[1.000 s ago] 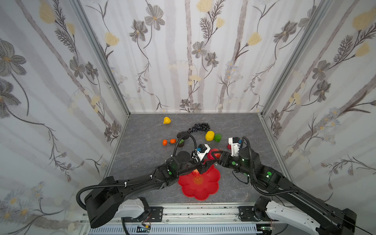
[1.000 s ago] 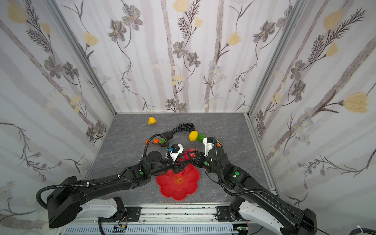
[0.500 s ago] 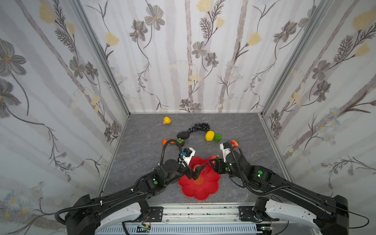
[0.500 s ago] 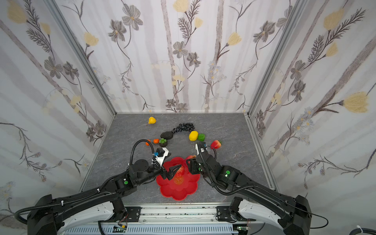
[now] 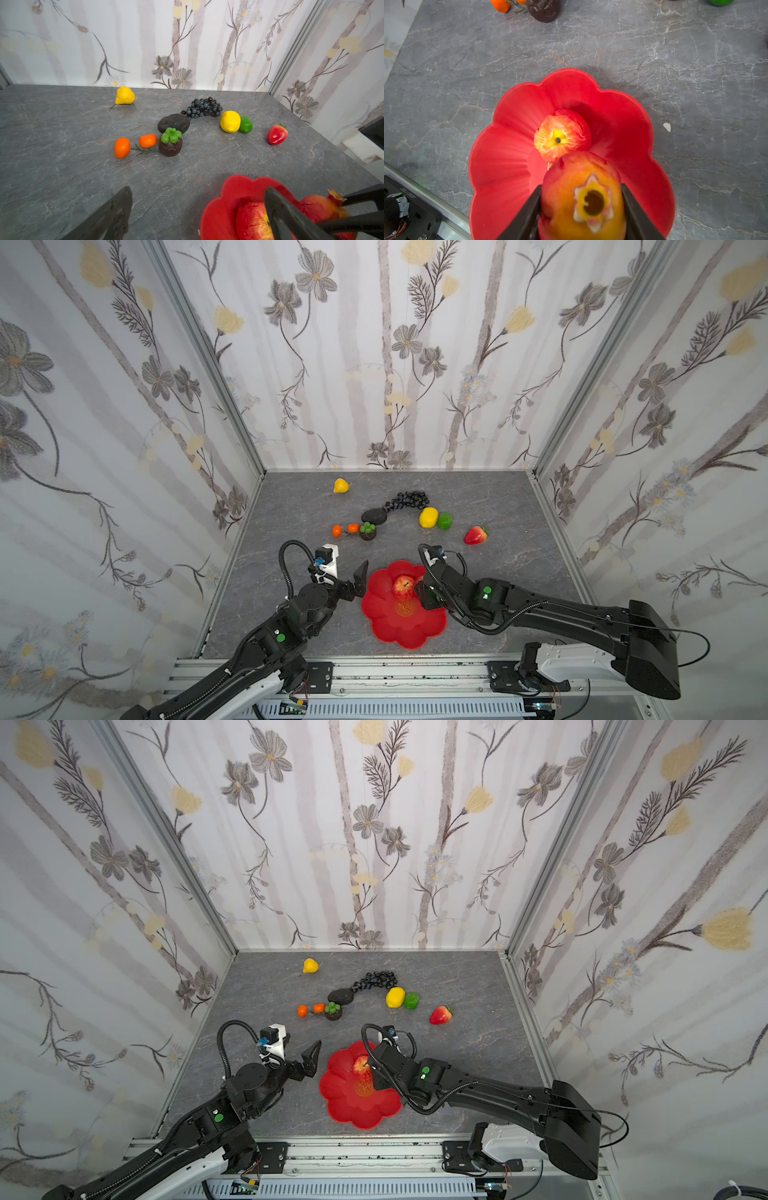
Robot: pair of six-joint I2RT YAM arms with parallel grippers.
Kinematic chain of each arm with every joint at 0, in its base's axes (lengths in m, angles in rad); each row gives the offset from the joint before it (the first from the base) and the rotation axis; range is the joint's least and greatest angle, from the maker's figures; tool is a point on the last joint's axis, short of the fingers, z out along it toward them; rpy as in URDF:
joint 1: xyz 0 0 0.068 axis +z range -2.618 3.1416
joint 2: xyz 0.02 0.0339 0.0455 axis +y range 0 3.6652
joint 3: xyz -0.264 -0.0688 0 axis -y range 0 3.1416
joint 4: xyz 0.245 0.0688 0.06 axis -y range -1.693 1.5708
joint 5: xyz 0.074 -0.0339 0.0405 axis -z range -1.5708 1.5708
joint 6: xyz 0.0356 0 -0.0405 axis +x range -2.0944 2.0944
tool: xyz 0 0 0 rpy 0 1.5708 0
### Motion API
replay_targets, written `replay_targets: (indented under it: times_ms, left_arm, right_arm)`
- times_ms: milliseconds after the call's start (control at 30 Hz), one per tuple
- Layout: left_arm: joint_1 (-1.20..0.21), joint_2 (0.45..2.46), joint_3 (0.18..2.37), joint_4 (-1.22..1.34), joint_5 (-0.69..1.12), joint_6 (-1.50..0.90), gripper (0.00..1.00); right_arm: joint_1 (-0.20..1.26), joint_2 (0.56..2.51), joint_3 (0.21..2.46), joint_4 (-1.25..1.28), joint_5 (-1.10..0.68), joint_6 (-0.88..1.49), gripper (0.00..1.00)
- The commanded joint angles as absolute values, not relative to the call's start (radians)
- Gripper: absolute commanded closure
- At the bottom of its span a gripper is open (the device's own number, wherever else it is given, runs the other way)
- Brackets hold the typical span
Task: Arrange fruit in a fruit bowl
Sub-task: Place the fruit in the fruit bowl.
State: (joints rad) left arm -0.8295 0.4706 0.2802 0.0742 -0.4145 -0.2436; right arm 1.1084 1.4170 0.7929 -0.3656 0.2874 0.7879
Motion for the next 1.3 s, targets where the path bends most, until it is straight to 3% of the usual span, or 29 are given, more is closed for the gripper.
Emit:
replay_targets:
  times_ms: [0,400,1267]
  left_arm:
    - [-0.814,0.429,0.253,0.043,-0.469,-0.268,0.00]
    - [-0.797,0.300,0.161,0.054,-0.496,-0.285,0.00]
    - [-0.783,0.282,0.140,0.064,-0.500,-0.285,0.00]
  right_arm:
    - [1.112,1.450,0.797,-0.370,0.312,0.853,0.50]
    - [1.113,1.539,0.800,-0.387,0.336,0.923,0.49]
    - [1.068,1.677,0.848,-0.339,0.311,0.953,0.45]
